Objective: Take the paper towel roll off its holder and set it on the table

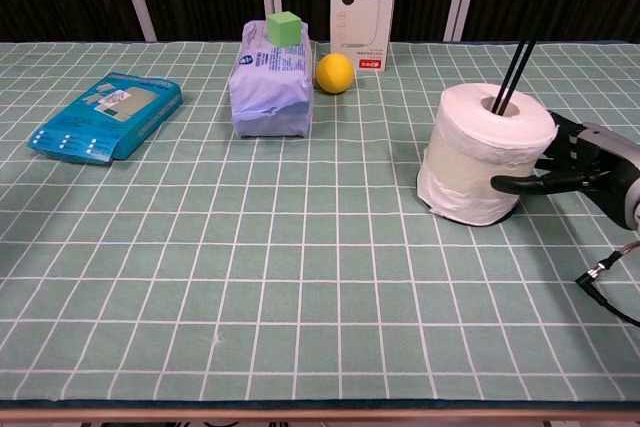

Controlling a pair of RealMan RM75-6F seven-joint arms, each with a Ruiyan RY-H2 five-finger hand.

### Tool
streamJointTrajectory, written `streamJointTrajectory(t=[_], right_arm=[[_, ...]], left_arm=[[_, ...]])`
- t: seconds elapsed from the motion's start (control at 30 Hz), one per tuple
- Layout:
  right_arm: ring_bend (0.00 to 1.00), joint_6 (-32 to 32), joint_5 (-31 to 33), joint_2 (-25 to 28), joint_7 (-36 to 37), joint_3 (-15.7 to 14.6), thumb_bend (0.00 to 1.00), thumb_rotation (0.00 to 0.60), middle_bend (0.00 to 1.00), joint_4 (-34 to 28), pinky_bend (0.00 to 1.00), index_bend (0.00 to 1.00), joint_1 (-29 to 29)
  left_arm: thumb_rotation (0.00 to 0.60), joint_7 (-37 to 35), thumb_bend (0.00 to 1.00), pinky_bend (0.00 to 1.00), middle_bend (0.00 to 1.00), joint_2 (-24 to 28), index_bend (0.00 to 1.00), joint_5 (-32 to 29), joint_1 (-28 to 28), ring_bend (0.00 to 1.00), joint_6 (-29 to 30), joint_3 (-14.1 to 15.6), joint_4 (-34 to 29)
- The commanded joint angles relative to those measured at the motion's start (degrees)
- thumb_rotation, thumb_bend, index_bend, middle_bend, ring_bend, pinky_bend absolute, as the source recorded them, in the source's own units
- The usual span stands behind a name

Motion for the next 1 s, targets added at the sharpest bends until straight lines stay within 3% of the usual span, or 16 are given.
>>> streamJointTrajectory(t=[0.03,0.6,1.0], right_arm=[[0.00,-0.1,-0.3,-1.4,0.7,0.7,0.00,0.600,0.00,1.0,0.00,0.00,0.8],[0.00,-0.5,1.7,-8.1,-0.4,2.5,0.00,0.600,0.00,7.4,0.00,0.00,3.3],[0.00,-3.3,3.7,-9.6,-0.7,4.7,0.00,0.600,0.00,10.0,0.00,0.00,5.4]], left_arm=[[0.600,-0.1,0.22,0.00,0.00,0.0,0.05,-0.2,0.0,0.00,0.1,-0.1,0.0],[0.600,-0.8,0.22,0.00,0.00,0.3,0.05,-0.3,0.1,0.00,-0.1,-0.1,0.0],[0.600,-1.1,0.22,0.00,0.00,0.4,0.05,-0.6,0.1,0.00,-0.2,-0.2,0.1]])
